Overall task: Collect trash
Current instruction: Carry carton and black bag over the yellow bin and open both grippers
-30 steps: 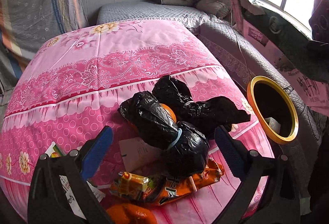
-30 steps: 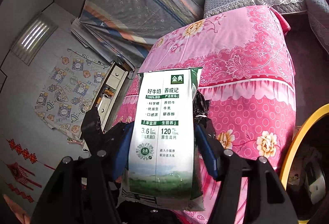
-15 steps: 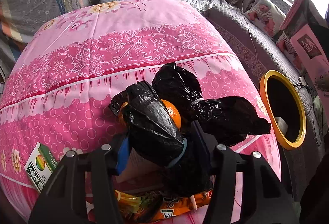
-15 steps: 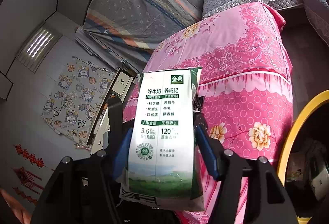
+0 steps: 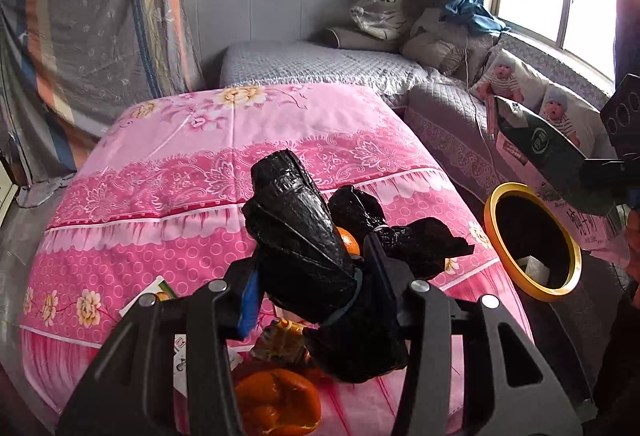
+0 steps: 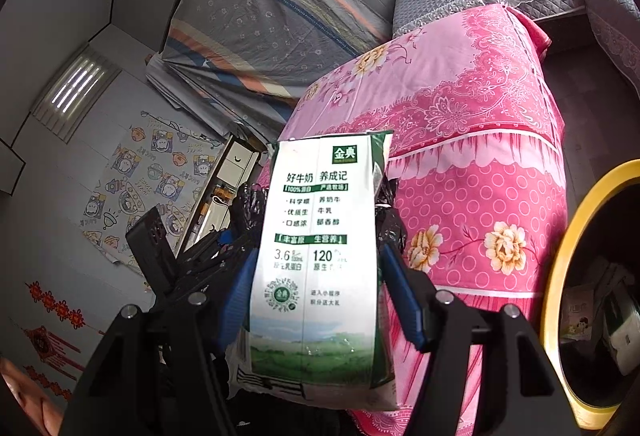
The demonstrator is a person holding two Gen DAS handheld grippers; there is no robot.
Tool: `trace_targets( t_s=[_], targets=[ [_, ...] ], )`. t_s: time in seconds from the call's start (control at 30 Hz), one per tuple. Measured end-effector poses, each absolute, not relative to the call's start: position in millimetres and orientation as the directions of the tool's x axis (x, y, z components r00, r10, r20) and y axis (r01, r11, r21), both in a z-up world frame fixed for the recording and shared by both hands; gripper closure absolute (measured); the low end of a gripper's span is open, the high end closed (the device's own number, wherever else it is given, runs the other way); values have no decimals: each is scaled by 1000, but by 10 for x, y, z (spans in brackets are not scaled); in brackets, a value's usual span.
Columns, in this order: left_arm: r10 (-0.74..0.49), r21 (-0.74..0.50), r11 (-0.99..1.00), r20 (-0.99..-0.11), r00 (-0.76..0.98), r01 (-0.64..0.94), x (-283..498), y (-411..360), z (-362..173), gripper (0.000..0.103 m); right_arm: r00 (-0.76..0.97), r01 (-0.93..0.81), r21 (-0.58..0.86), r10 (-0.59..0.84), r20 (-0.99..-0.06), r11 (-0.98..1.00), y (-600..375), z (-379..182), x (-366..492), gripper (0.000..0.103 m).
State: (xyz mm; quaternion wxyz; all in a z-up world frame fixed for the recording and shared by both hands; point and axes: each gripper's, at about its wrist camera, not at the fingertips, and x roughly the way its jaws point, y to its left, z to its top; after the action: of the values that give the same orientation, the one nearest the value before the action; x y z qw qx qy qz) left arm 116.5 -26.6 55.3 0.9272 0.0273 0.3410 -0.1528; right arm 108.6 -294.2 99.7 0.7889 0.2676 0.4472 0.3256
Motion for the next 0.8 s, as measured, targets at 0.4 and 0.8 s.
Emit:
trace_targets(
  t_s=[0.4, 0.8],
  targets=[
    [-291, -57, 948, -557, 777, 314, 950, -253, 758, 59, 385, -252, 715, 745, -544, 652, -2818, 914, 1072, 44],
    [-393, -43, 897, -529, 752, 439, 1072, -932, 905, 59, 507, -183, 721, 693, -512, 668, -3470, 953, 954, 44]
  ],
)
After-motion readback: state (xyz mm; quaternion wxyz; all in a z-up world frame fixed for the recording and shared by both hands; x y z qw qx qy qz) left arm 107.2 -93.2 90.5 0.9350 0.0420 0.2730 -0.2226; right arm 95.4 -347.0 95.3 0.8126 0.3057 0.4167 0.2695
